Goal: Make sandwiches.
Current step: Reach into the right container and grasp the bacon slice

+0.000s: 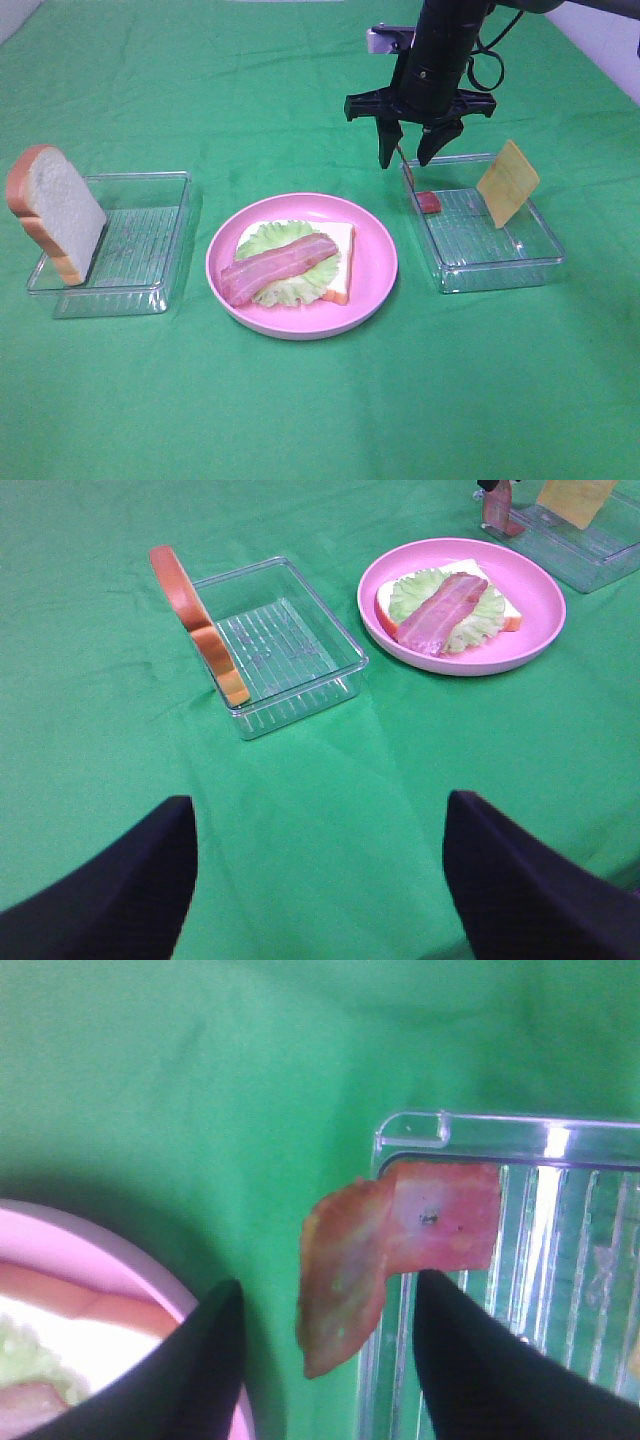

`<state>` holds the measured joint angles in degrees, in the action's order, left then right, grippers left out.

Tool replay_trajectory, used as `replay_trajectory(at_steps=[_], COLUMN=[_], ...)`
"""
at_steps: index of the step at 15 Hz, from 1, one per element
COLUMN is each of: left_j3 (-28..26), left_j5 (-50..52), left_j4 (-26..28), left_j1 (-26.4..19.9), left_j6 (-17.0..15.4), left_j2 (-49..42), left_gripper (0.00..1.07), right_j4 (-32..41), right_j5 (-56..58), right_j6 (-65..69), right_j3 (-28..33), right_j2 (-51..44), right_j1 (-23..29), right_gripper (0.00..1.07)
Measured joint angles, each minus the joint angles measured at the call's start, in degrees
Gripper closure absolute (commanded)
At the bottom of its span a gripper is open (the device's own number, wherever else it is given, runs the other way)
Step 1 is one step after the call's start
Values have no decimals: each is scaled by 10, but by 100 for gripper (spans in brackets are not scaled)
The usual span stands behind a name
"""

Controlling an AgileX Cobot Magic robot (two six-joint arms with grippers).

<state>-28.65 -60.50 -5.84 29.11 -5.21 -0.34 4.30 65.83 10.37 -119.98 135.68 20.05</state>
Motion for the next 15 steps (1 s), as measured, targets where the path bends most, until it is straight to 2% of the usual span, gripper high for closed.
replay_trajectory(at_steps=[2,5,11,15], left_j3=[0,0,0,0], left_j5=[0,0,0,0], left_j4=[0,0,0,0], left_j1=[0,0,0,0], left_j6=[0,0,0,0], left_j2=[0,0,0,0], left_gripper=[39,39,39,39], right_j4=[0,-2,-14,-15], right_j5=[-1,-3,2,15], right_j6=[0,0,0,-3], right_j3=[0,0,-1,-14], right_j2=[1,1,-1,-45], right_j1=[0,0,0,0], right_gripper=[78,107,107,107])
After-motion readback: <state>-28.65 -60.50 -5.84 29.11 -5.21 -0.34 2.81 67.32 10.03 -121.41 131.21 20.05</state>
